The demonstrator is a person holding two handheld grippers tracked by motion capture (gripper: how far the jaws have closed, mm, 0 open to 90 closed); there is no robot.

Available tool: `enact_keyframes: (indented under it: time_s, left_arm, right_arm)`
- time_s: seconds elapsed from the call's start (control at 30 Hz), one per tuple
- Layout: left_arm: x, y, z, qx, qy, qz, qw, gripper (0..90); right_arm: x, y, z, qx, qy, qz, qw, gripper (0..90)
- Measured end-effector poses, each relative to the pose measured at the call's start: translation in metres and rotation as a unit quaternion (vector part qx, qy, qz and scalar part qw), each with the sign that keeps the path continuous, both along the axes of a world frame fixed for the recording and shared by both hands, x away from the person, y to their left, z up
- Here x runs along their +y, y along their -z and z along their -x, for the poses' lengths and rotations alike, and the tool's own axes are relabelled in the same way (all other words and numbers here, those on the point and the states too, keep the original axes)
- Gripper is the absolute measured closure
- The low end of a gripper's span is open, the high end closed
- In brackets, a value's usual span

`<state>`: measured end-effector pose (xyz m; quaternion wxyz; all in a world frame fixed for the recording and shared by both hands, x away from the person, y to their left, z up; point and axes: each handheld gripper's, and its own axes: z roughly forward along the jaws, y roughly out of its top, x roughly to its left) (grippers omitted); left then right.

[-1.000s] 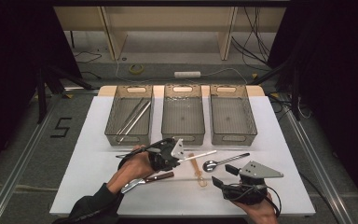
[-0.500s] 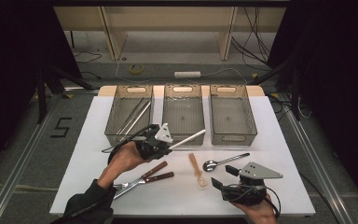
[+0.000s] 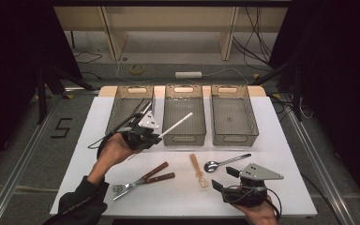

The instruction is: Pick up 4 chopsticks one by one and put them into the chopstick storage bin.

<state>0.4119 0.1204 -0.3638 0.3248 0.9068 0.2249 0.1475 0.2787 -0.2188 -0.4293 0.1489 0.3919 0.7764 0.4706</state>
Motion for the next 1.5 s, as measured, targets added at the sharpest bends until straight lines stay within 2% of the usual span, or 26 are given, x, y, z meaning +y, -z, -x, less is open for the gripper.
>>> enact_keyframes:
  time_s: [0.17,0.37,0.7,0.73,0.8,0.97,1.0,1.2,1.37,1.5]
  left_arm:
    - [0.017,-0.006,-0.008,-0.003,-0.029,0.016,0.9994,83.8]
    - [0.036,-0.013,-0.018,-0.010,-0.061,0.032,0.9976,83.8]
    - [0.053,-0.018,-0.044,-0.024,-0.113,0.056,0.9917,83.7]
    - [0.054,-0.018,-0.047,-0.022,-0.117,0.066,0.9907,83.7]
    - [0.056,-0.016,-0.052,-0.022,-0.125,0.067,0.9897,83.8]
    - [0.060,-0.013,-0.066,-0.023,-0.149,0.073,0.9858,83.7]
    - [0.061,-0.013,-0.068,-0.025,-0.157,0.079,0.9841,83.7]
    - [0.072,-0.008,-0.083,-0.024,-0.186,0.097,0.9775,83.6]
    - [0.080,0.000,-0.095,-0.022,-0.210,0.117,0.9704,83.7]
    - [0.082,0.009,-0.098,-0.021,-0.219,0.125,0.9675,83.6]
  right_arm:
    - [0.001,0.000,0.000,0.000,-0.002,0.000,1.0000,29.5]
    - [0.001,0.002,0.000,0.002,0.000,0.002,1.0000,29.5]
    - [0.003,0.002,0.000,0.004,-0.003,0.004,1.0000,29.5]
    - [0.003,0.002,0.000,0.004,-0.003,0.004,1.0000,29.5]
    - [0.002,0.002,0.000,0.004,-0.003,0.005,1.0000,29.5]
    - [0.002,0.002,0.000,0.004,-0.005,0.005,1.0000,29.5]
    - [0.002,0.002,0.000,0.004,-0.005,0.005,1.0000,29.5]
    - [0.002,0.002,0.000,0.004,-0.007,0.003,1.0000,29.5]
    - [0.003,0.002,0.000,0.006,-0.008,0.002,1.0000,29.5]
    - [0.003,0.002,0.000,0.007,-0.009,0.001,0.9999,29.5]
